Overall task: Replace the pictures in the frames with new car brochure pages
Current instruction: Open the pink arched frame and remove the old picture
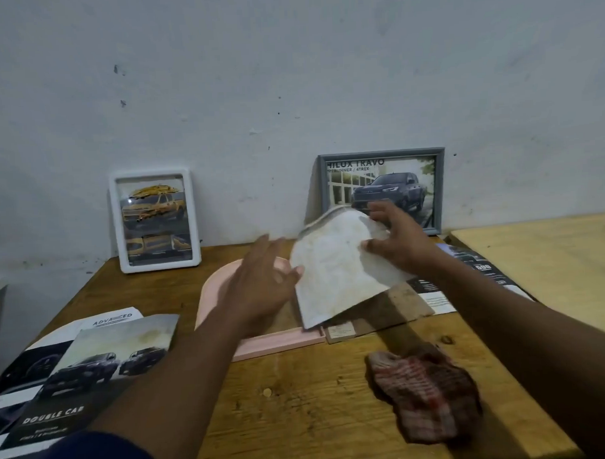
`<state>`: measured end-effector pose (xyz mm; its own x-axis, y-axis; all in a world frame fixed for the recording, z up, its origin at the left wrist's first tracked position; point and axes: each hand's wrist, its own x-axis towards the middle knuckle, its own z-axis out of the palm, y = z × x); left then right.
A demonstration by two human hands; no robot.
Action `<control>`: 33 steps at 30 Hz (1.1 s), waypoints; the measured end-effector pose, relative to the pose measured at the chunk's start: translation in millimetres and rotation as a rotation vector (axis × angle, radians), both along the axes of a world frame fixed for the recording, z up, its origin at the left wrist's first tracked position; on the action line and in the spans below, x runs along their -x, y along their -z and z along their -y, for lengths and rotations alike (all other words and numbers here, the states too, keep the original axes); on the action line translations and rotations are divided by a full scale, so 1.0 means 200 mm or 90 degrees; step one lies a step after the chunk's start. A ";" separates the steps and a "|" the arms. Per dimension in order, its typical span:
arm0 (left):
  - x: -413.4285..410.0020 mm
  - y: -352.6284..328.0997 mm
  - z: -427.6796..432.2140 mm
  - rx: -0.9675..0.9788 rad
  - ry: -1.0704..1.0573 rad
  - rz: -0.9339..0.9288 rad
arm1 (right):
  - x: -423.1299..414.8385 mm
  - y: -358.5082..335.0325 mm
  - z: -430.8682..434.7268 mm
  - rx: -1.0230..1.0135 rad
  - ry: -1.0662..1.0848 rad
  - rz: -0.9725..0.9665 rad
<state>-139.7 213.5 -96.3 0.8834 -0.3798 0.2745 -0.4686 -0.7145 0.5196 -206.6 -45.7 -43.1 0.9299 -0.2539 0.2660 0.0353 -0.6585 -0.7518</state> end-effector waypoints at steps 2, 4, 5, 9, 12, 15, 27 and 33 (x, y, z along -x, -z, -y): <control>0.06 -0.01 0.17 -0.033 0.062 0.010 | 0.08 0.01 0.21 0.040 0.038 -0.046; 0.12 0.00 0.35 -0.073 0.115 0.013 | 0.15 0.04 0.42 0.094 0.083 -0.087; 0.14 0.00 0.44 -0.096 0.143 0.011 | 0.18 0.06 0.51 0.122 0.105 -0.113; 0.21 0.06 0.73 -0.178 0.233 0.004 | 0.26 0.13 0.76 0.237 0.153 -0.195; 0.23 0.08 0.88 -0.270 0.278 0.013 | 0.27 0.19 0.79 0.476 0.231 -0.243; 0.22 0.10 0.96 -0.332 0.294 0.043 | 0.23 0.27 0.76 0.454 0.160 -0.235; 0.21 0.09 1.04 -0.336 0.318 -0.040 | 0.13 0.40 0.81 0.377 0.062 -0.311; 0.20 0.06 0.97 -0.269 0.287 -0.006 | 0.14 0.34 0.73 0.359 0.084 -0.244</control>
